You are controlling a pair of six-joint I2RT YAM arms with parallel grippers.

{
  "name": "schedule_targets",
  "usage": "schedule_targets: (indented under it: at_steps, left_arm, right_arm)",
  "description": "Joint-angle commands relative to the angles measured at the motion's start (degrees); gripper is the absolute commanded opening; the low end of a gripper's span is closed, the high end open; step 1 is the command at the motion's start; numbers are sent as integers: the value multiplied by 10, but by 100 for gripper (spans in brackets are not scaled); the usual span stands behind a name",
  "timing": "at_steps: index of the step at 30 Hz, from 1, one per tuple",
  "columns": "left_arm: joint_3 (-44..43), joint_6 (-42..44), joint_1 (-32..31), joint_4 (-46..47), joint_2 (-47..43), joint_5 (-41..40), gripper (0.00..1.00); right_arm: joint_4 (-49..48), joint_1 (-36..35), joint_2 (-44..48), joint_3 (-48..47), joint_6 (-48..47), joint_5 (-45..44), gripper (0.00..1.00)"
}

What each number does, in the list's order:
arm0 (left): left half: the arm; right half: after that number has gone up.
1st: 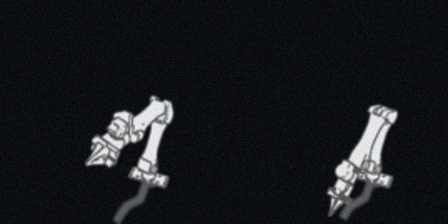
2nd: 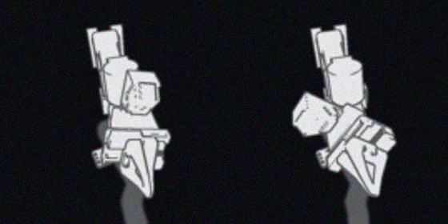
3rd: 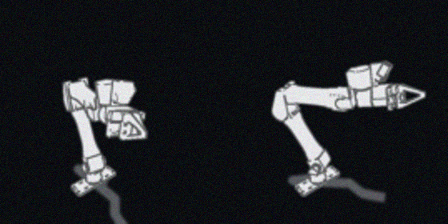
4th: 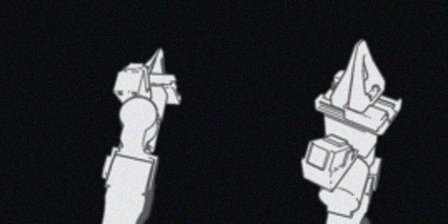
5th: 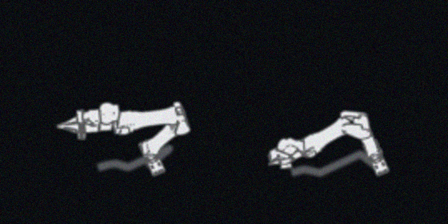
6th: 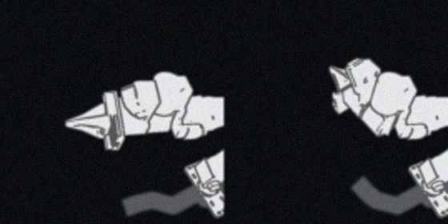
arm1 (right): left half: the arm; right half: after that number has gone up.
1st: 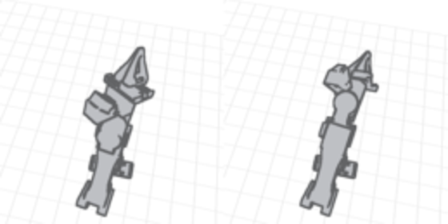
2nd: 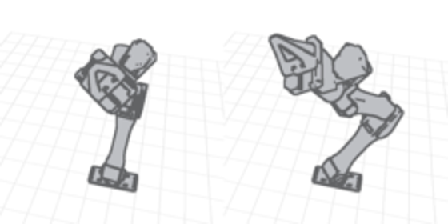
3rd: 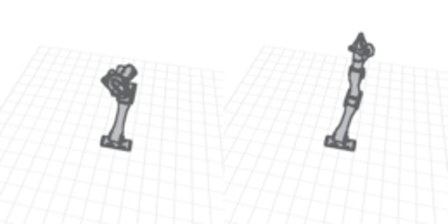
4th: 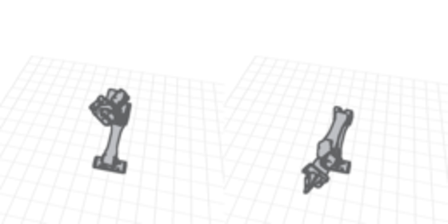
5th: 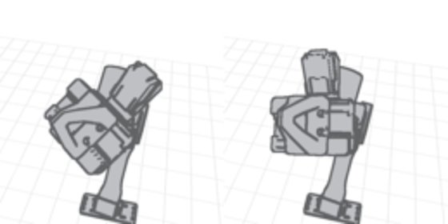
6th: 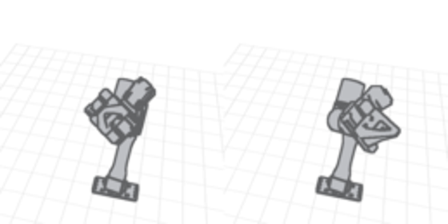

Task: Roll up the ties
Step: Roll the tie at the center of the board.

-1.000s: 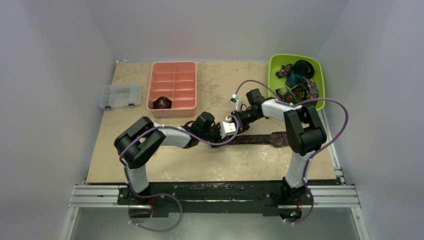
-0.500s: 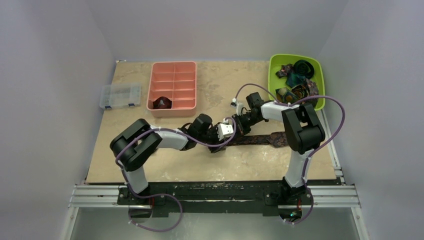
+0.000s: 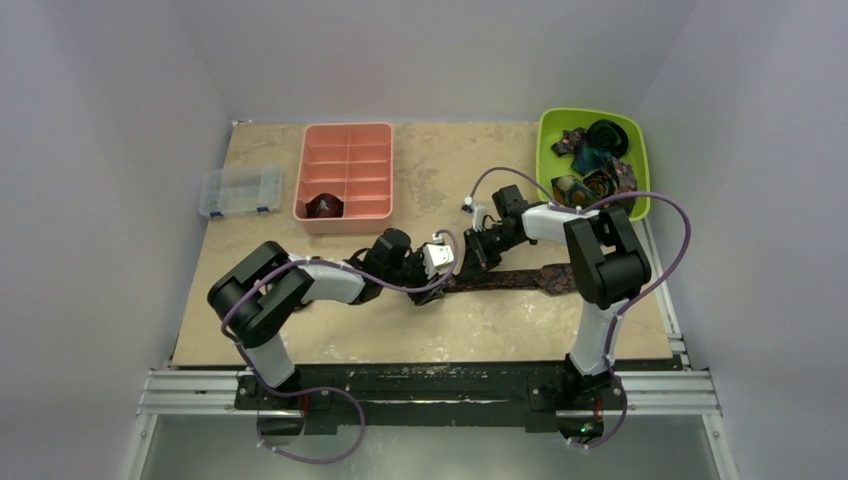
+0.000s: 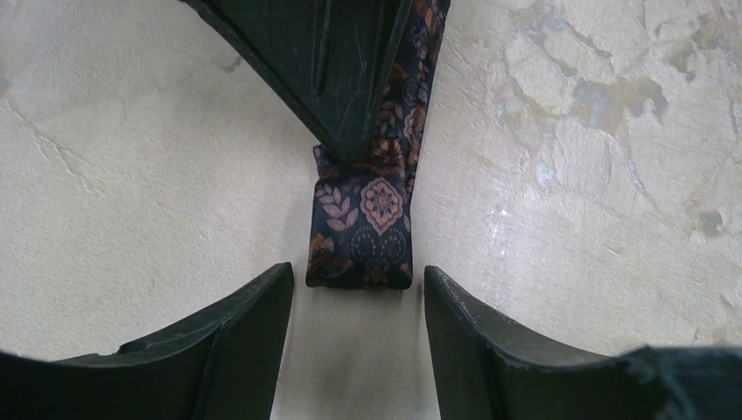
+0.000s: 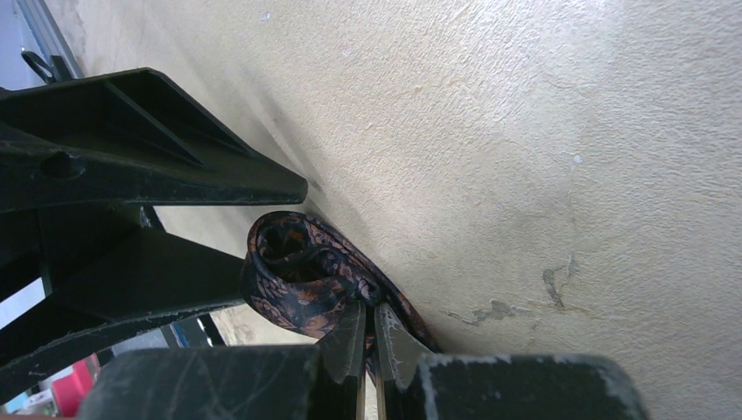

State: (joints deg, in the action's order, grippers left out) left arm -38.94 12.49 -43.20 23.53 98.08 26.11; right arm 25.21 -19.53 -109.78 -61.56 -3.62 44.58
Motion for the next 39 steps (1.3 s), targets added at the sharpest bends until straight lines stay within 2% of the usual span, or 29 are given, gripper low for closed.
schedule_targets:
  at_steps: [1,7,10,20,29,31,39]
  left_arm:
    - [-35,-3,-8,53,18,14,54]
    - [-67,-9,-15,51,14,15,41]
    - [-88,-18,-24,41,24,9,37]
    - [-102,-30,-46,41,78,20,39]
    - [-74,29,-49,-44,92,-21,37]
    - [-70,40,-49,-62,92,-38,36]
    - [-77,77,-49,-114,84,-63,35]
  right_arm:
    - [-15,-7,-8,15,-27,-77,0]
    - [-15,-11,-7,16,-29,-78,0]
    - [-13,-11,-8,15,-28,-76,0]
    - [-12,-12,-9,8,-22,-67,0]
    - [11,-11,10,-11,-26,-20,0]
    - [22,-10,19,-21,-21,-11,7]
    - [90,29,44,-45,-13,12,14]
